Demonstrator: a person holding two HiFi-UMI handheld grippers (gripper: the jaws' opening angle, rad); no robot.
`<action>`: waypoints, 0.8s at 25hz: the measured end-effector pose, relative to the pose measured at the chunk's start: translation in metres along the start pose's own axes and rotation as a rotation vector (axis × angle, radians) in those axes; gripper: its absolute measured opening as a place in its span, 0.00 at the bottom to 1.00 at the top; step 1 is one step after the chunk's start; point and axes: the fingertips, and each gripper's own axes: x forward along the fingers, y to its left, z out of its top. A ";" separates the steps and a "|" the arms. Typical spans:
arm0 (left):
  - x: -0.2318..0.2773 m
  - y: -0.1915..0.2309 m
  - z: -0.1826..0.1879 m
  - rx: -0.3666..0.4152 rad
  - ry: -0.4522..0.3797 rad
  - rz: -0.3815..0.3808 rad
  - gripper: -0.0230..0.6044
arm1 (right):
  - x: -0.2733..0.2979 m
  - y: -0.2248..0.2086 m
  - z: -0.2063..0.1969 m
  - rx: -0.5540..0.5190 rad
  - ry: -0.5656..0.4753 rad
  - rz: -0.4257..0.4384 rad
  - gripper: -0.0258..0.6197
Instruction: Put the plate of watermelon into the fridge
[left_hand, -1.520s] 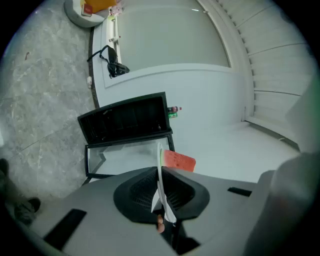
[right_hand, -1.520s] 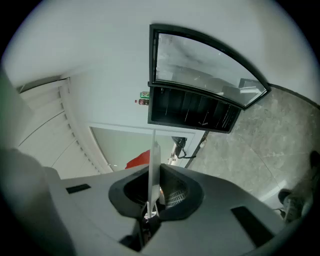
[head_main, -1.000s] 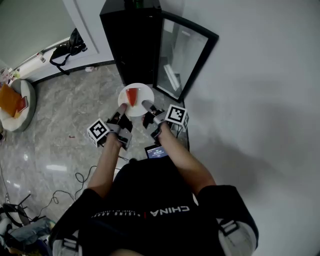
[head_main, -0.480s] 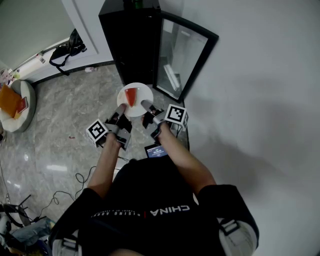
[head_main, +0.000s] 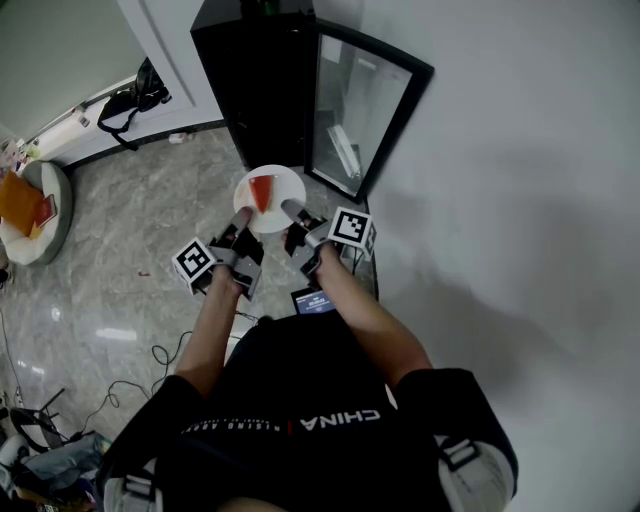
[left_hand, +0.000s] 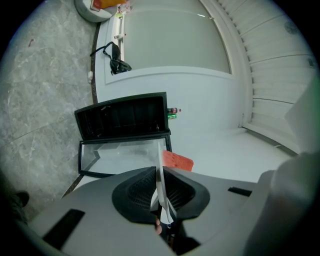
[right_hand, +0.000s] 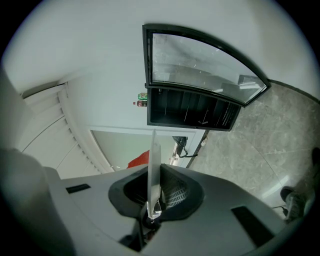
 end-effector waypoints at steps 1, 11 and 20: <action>0.000 0.000 0.000 -0.001 0.002 -0.001 0.09 | -0.001 0.000 0.000 0.003 -0.003 -0.001 0.09; 0.001 -0.022 -0.005 -0.001 0.019 -0.010 0.09 | -0.010 0.021 0.002 0.005 0.002 -0.008 0.09; 0.003 -0.026 -0.007 -0.008 0.039 -0.008 0.09 | -0.010 0.021 0.003 0.026 0.020 -0.020 0.09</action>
